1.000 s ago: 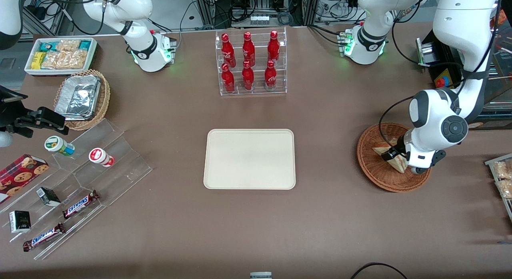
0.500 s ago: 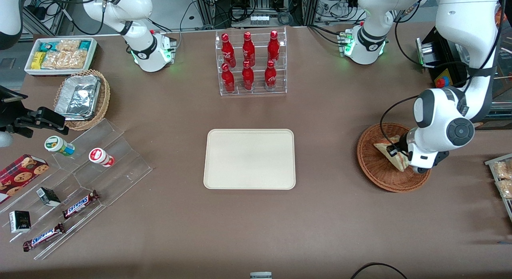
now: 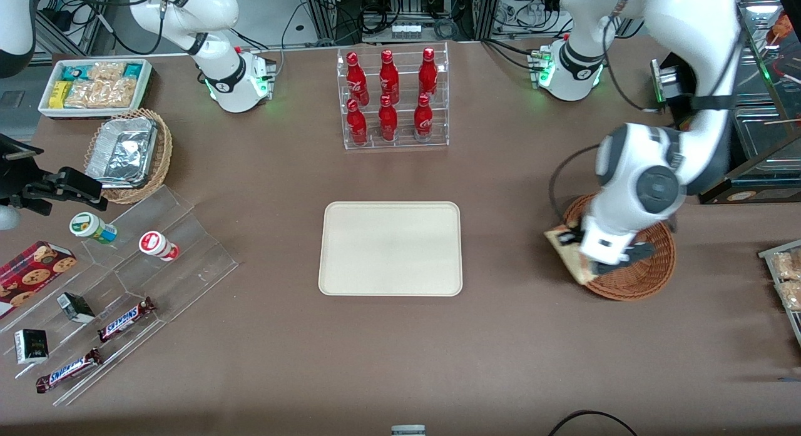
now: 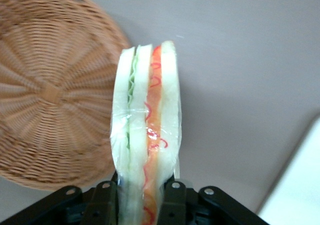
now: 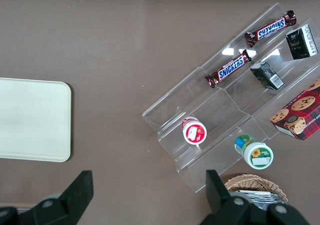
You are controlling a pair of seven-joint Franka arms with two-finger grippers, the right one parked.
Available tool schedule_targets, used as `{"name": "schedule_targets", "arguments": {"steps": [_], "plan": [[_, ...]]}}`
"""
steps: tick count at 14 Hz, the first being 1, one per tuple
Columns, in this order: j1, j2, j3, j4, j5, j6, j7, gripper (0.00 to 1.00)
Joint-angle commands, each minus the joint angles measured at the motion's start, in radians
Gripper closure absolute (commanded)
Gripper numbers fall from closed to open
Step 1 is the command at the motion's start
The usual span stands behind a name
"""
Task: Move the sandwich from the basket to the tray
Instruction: 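Lift the sandwich with the left gripper and carry it toward the tray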
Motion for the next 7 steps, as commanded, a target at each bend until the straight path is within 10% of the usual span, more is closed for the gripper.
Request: {"name": "schedule_targets", "arguments": {"steps": [1,7], "plan": [[-0.093,0.046,0.012,0.070,-0.003,-0.031,-0.033,0.80],[-0.247,0.165,0.014,0.208,-0.046,-0.020,-0.068,0.74]]}}
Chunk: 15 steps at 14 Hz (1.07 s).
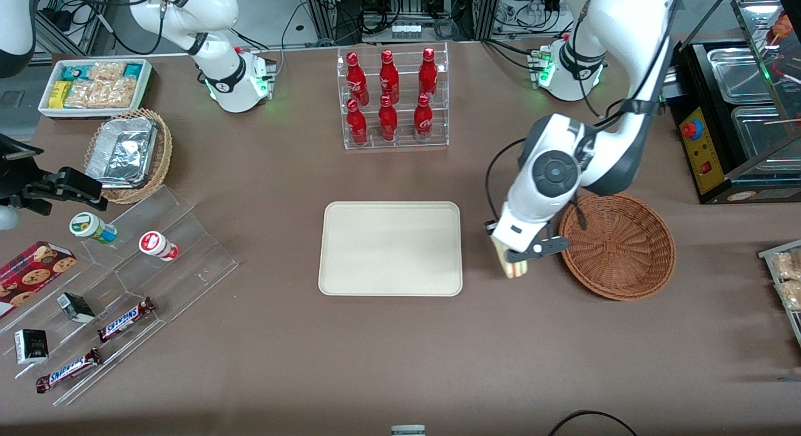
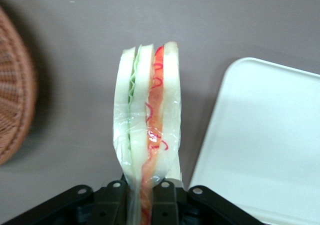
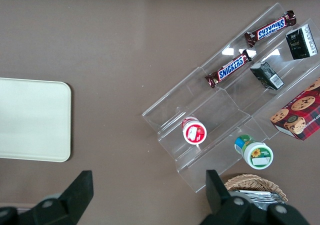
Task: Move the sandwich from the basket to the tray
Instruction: 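Lift the sandwich with the left gripper and carry it toward the tray, then lower the held sandwich onto the cream tray with the left gripper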
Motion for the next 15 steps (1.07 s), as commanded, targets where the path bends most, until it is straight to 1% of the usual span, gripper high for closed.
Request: {"name": "schedule_targets", "arguments": {"steps": [1,4,5,10,12,15], "plan": [[-0.066,0.087,0.014,0.098,-0.014,-0.016,-0.004,0.74],[-0.092,0.136,-0.001,0.122,-0.025,0.037,-0.006,0.74],[-0.097,0.148,-0.024,0.132,-0.032,0.056,-0.004,0.74],[-0.155,0.240,-0.035,0.173,-0.010,0.146,0.005,0.74],[-0.170,0.266,-0.035,0.201,0.016,0.147,0.052,0.74],[-0.172,0.303,-0.035,0.224,0.017,0.147,0.086,0.74]]}}
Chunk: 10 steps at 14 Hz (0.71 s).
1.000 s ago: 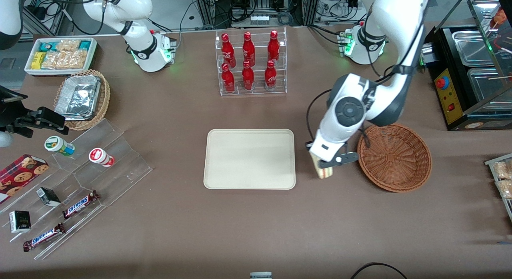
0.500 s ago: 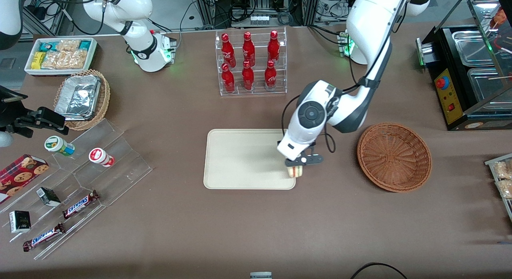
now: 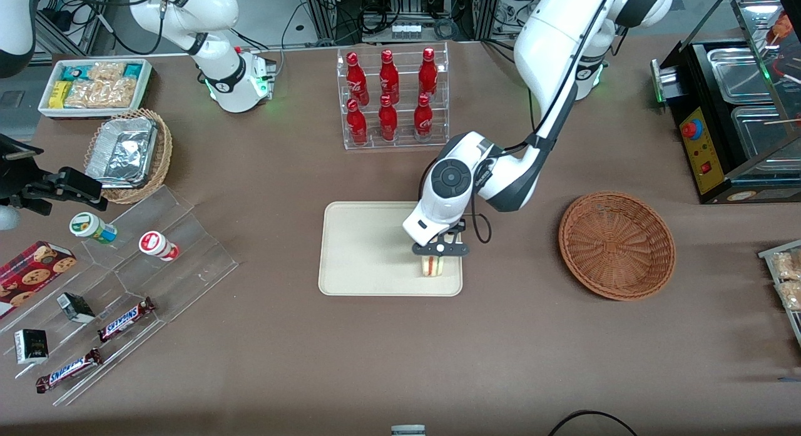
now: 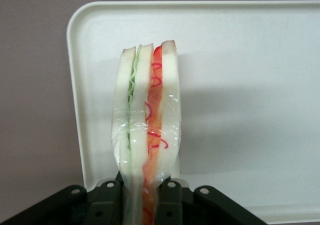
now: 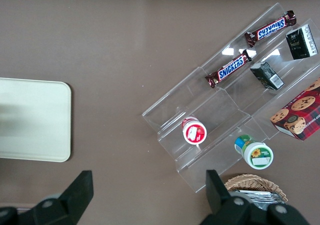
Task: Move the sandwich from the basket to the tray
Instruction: 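Lower the held sandwich onto the cream tray with the left gripper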
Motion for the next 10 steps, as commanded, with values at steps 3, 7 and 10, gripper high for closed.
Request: {"name": "schedule_targets", "arguments": {"steps": [3,7,10], "plan": [[-0.009,0.050,0.008,0.049,0.014,0.000,0.019,0.72],[-0.009,0.050,0.008,0.049,0.009,0.001,0.013,0.44],[-0.007,0.042,0.008,0.052,0.006,0.000,0.007,0.26]]}}
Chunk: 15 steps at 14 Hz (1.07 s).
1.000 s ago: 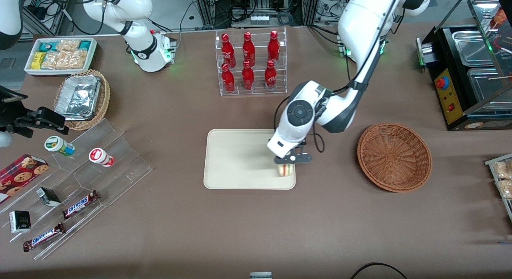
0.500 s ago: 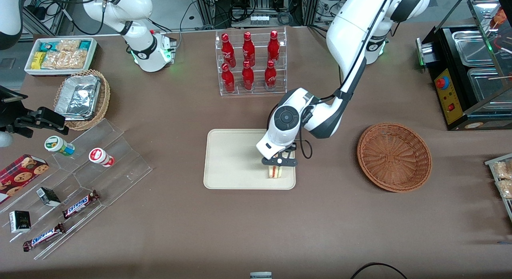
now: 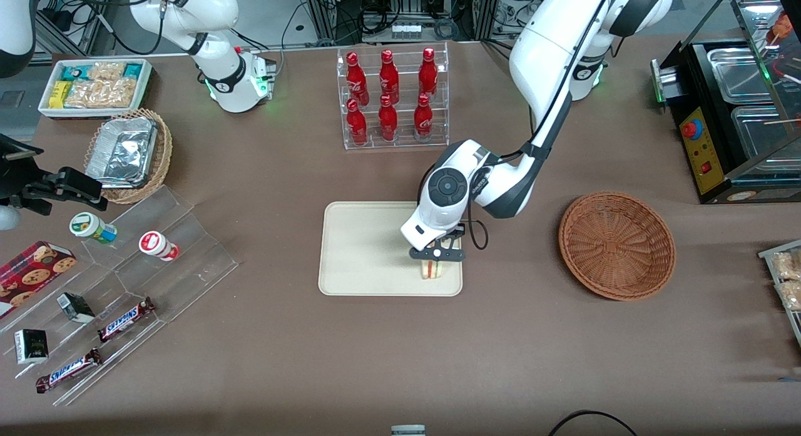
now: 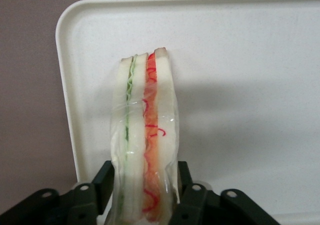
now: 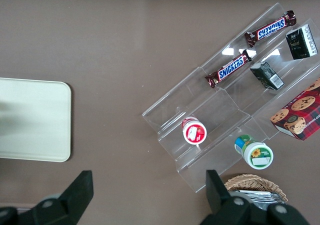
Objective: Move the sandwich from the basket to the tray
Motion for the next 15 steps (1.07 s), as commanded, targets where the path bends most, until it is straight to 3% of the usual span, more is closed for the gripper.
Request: {"name": "schedule_targets", "arguments": {"steps": [1,4,7,12,15], "plan": [[-0.005,-0.003,0.008,0.030,0.001,-0.005,-0.008,0.00],[0.011,-0.077,0.016,0.021,0.004,-0.022,-0.048,0.00],[0.037,-0.188,0.071,0.025,0.005,-0.199,-0.030,0.00],[0.184,-0.350,0.082,0.001,0.007,-0.288,-0.019,0.00],[0.268,-0.413,0.082,-0.013,0.021,-0.399,0.100,0.00]]}}
